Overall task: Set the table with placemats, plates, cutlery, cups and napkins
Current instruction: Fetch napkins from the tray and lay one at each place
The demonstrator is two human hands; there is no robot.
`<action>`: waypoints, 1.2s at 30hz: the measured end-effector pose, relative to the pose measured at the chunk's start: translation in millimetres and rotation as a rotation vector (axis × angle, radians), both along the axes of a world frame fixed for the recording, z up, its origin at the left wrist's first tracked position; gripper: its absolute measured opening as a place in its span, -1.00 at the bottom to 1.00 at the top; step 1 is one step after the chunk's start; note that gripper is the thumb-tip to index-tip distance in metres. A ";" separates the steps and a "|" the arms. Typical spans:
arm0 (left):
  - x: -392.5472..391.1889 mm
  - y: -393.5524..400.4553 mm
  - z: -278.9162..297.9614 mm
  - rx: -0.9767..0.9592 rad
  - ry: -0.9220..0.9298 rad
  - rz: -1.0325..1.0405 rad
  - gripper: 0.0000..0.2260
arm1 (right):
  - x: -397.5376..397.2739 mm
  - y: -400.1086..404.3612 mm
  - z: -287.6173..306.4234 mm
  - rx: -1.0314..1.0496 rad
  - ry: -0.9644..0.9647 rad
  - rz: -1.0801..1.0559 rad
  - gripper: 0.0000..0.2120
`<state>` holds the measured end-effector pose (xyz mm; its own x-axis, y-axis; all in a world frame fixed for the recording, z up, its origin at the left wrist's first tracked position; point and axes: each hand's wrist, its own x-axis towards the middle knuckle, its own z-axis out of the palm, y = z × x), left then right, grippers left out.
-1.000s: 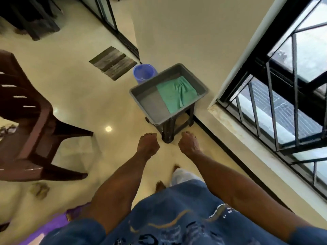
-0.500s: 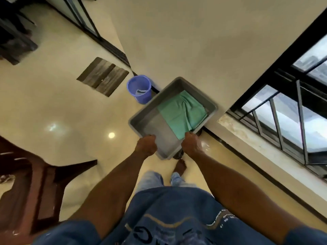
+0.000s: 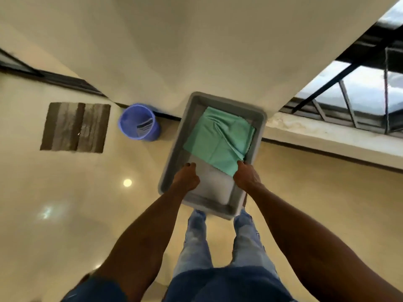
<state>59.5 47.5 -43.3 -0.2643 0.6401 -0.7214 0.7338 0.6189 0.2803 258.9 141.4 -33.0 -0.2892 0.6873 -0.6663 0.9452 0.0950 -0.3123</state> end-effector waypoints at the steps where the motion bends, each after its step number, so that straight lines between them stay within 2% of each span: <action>1: -7.7 2.5 -10.6 -0.004 0.002 -0.023 -0.50 | -4.9 -2.4 -9.8 -0.007 -0.006 -0.015 -0.59; 5: -37.4 11.8 -59.1 0.000 0.001 -0.148 -0.55 | -22.0 -12.3 -46.0 -0.045 -0.052 -0.025 -0.49; 9: -59.0 23.6 -96.5 -0.045 0.056 -0.387 -0.68 | -29.4 -21.8 -76.0 -0.136 -0.107 0.066 -0.41; 11: -62.1 32.8 -107.4 -0.046 0.086 -0.449 -0.57 | -29.8 -24.6 -91.6 -0.123 -0.151 0.152 -0.36; 13: -66.9 40.6 -116.0 -0.009 0.079 -0.437 -0.37 | -30.6 -25.6 -103.3 -0.080 -0.174 0.196 -0.31; 15: -71.3 45.6 -127.4 0.029 0.072 -0.446 -0.26 | -32.6 -27.8 -114.5 -0.022 -0.173 0.162 -0.27; 17: -72.3 46.8 -138.6 0.059 0.080 -0.461 -0.24 | -37.1 -31.4 -124.1 0.051 -0.163 0.065 -0.30; 19: -68.4 44.0 -150.0 0.150 0.133 -0.474 -0.31 | -41.3 -34.3 -134.4 0.129 -0.175 -0.018 -0.36; 22: -69.6 38.8 -166.1 0.369 0.268 -0.539 -0.46 | -43.1 -37.3 -146.8 0.244 -0.176 -0.032 -0.45; 25: -75.3 39.6 -174.6 0.575 0.350 -0.582 -0.69 | -40.4 -39.1 -155.6 0.316 -0.110 -0.080 -0.56; 27: -76.9 43.6 -172.7 0.602 0.315 -0.562 -0.75 | -37.7 -36.8 -157.6 0.343 -0.085 -0.082 -0.62; 30: -73.5 42.8 -164.3 0.568 0.192 -0.454 -0.70 | -37.0 -34.8 -150.8 0.380 -0.071 -0.079 -0.62; 34: -64.9 37.4 -131.2 0.616 0.012 -0.061 -0.81 | -39.1 -34.2 -118.3 0.431 0.084 -0.242 -0.66; 36: -61.5 34.3 -104.3 0.652 -0.021 0.061 -0.81 | -36.8 -33.9 -92.0 0.463 0.154 -0.298 -0.64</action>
